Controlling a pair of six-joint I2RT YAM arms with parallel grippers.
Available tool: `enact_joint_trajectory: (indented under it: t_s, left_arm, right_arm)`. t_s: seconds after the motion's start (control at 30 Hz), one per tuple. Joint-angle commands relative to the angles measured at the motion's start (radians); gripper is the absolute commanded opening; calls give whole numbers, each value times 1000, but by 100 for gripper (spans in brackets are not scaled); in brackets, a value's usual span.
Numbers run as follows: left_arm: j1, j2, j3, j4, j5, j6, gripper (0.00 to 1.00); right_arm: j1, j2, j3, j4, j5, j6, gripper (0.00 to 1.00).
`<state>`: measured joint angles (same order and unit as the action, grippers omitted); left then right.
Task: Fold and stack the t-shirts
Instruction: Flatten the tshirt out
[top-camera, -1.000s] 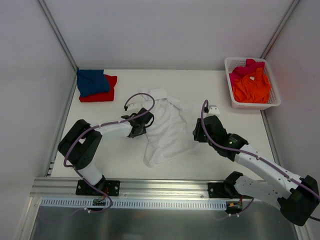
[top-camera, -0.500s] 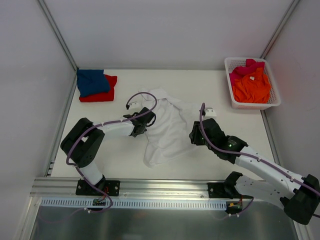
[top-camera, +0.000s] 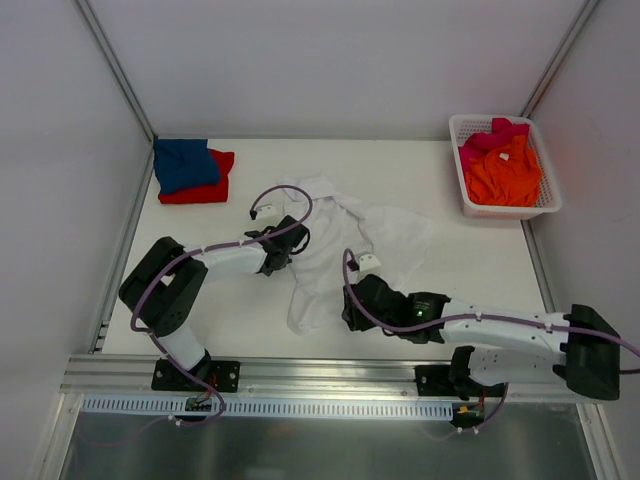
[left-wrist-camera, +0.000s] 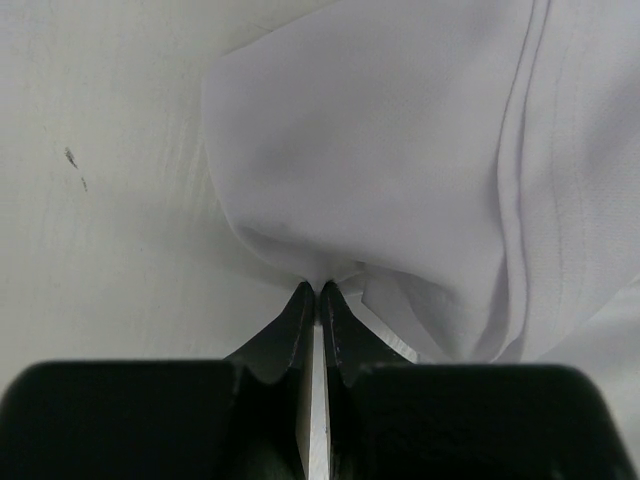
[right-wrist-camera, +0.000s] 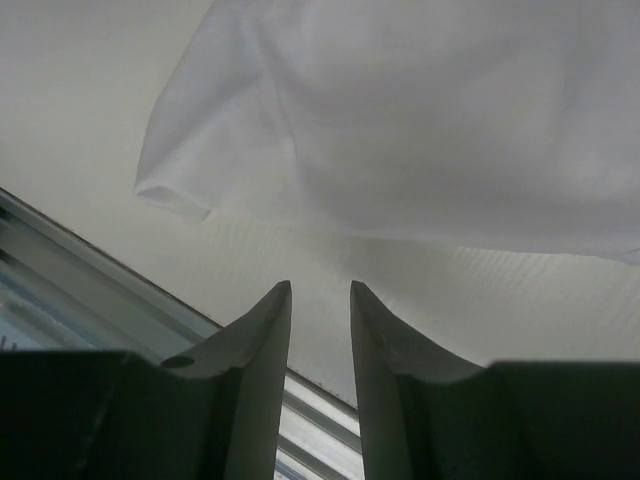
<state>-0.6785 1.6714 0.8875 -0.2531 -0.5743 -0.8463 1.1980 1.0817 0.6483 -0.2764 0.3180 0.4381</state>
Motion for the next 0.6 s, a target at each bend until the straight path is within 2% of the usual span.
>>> enact_joint_trajectory:
  t_s: [0.0,0.3,0.57]
  left_arm:
    - [20,-7,-28,-61,-1,16,0]
    - [22,-4,-30,-61,4,18,0]
    - [22,-4,-38,-60,2,16,0]
  right_arm:
    - [90,104,57,48,33,62,34]
    - [239,377,240,31,132,36,36]
    - [256,449,338,22,153,-15,39]
